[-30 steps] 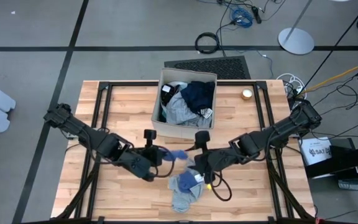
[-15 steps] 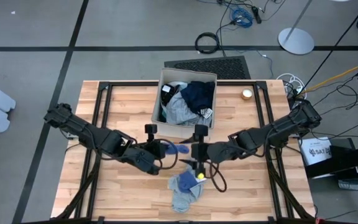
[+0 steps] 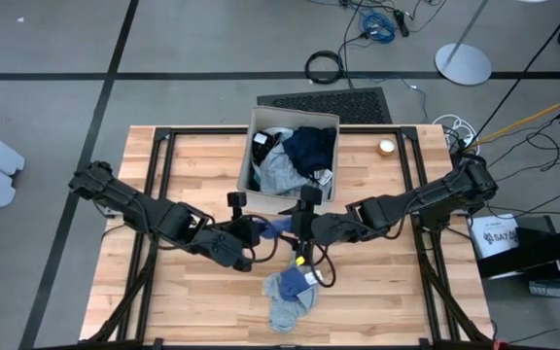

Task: Sort clothes
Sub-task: Put the top blue sock into the laundry bin

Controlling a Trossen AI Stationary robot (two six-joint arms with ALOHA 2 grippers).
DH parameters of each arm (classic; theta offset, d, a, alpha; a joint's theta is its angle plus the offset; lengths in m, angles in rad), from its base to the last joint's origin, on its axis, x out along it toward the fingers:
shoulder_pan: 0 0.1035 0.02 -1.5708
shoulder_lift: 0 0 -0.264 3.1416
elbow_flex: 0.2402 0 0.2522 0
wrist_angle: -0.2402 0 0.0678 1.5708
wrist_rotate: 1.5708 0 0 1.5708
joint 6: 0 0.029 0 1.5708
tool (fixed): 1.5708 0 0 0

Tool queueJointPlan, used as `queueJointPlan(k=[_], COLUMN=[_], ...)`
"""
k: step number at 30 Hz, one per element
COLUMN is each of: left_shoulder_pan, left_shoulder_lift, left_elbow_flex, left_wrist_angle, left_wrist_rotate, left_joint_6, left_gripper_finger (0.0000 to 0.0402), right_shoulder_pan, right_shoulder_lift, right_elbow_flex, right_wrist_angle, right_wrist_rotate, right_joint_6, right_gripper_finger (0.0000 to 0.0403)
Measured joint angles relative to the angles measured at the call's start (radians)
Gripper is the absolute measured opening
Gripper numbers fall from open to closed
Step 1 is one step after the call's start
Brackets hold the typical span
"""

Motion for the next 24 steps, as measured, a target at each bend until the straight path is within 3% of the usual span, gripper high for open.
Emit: queueJointPlan(k=[7,12,19,24], left_shoulder_pan=[0.0,0.005,-0.006,-0.018], left_shoulder_lift=[0.024,0.052,0.042,0.011], left_elbow_flex=[0.0,0.0,0.0,0.0], left_wrist_angle=[0.0,-0.001,-0.016,-0.059], left_wrist_rotate=[0.045,-0.044,-0.181,-0.211], left_joint_6=[0.002,0.034,0.028,0.011], left_gripper_finger=[0.0012,0.0051,0.0134,0.0171], right_shoulder_pan=[0.0,0.001,0.002,0.002], right_shoulder_lift=[0.004,0.004,-0.013,-0.058], right_elbow_flex=[0.0,0.0,0.0,0.0], right_wrist_angle=[0.006,0.0,-0.089,-0.161], right_wrist_rotate=[0.04,0.04,0.049,0.166], right_joint_6=[-0.052,-0.08,-0.082,-0.068], right_gripper_finger=[0.0117,0.0014,0.0004,0.0003])
